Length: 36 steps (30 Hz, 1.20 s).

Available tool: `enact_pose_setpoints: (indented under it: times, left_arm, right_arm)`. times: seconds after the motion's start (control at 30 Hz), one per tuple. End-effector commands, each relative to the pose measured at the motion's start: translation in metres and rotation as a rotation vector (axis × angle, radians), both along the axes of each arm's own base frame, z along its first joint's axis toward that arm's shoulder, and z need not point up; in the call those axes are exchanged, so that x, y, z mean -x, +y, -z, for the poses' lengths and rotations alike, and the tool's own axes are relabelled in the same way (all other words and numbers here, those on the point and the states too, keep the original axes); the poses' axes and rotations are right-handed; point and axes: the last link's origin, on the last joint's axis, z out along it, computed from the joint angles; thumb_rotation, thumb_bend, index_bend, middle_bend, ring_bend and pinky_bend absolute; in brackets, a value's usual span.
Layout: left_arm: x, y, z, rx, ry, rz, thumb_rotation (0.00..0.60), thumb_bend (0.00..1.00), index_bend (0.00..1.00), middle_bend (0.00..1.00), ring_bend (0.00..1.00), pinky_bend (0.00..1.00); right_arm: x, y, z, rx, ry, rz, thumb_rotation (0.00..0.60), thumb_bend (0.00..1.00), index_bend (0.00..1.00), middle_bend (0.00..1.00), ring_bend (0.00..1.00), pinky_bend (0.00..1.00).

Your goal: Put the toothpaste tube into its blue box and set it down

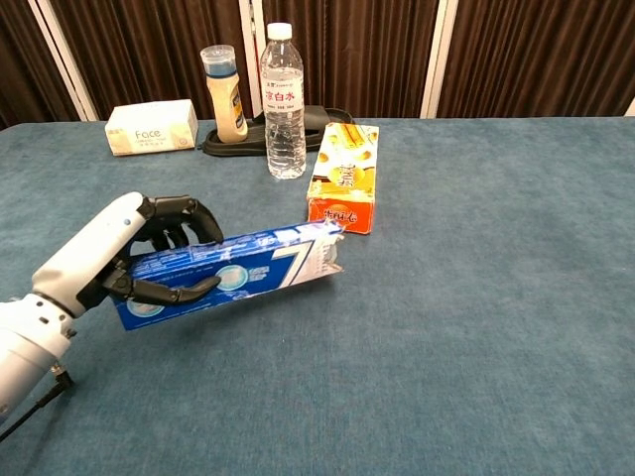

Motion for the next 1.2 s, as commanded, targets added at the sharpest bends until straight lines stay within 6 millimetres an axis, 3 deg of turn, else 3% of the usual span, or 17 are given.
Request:
enact_pose_setpoints:
  times: [0.03,0.23,0.43,0.73,0.93,1.1,1.2]
  left_arm:
    - [0.008,-0.002,-0.001,0.009,0.037,-0.014,0.6,0.4,0.34,0.37,0.34,0.35]
    - [0.02,-0.003,-0.007,0.04,0.132,-0.078,0.6,0.32,0.21,0.22,0.16,0.16]
    - [0.018,-0.003,-0.033,0.005,0.153,-0.083,0.6,0.3,0.15,0.17,0.12,0.13]
    - [0.02,-0.006,-0.106,-0.088,0.156,-0.117,0.6,0.3,0.13,0.14,0.1,0.1]
    - [0.043,-0.02,-0.159,-0.162,0.249,-0.162,0.6,0.3,0.13,0.14,0.1,0.1]
    - [0.067,-0.041,-0.195,-0.21,0.307,-0.207,0.6,0.27,0.13,0.13,0.1,0.09]
    - [0.083,-0.054,-0.214,-0.251,0.405,-0.217,0.6,0.19,0.1,0.09,0.06,0.04]
  right_arm:
    - [-0.004,-0.003,0.004,-0.008,-0.001,-0.004,0.6,0.39,0.0,0.4,0.3,0.29]
    - [-0.01,-0.004,0.011,-0.011,-0.01,0.004,0.6,0.39,0.0,0.4,0.3,0.29]
    - [-0.003,0.002,0.013,-0.008,-0.017,0.027,0.6,0.39,0.0,0.4,0.3,0.29]
    - [0.021,0.02,0.019,-0.05,-0.126,0.224,0.6,0.39,0.0,0.38,0.3,0.29]
    - [0.057,0.052,0.023,-0.141,-0.207,0.444,0.6,0.39,0.0,0.24,0.2,0.28]
    - [0.081,0.084,0.037,-0.239,-0.282,0.616,0.6,0.39,0.0,0.07,0.03,0.12]
    - [0.091,0.101,0.046,-0.288,-0.318,0.699,0.6,0.39,0.0,0.01,0.0,0.02]
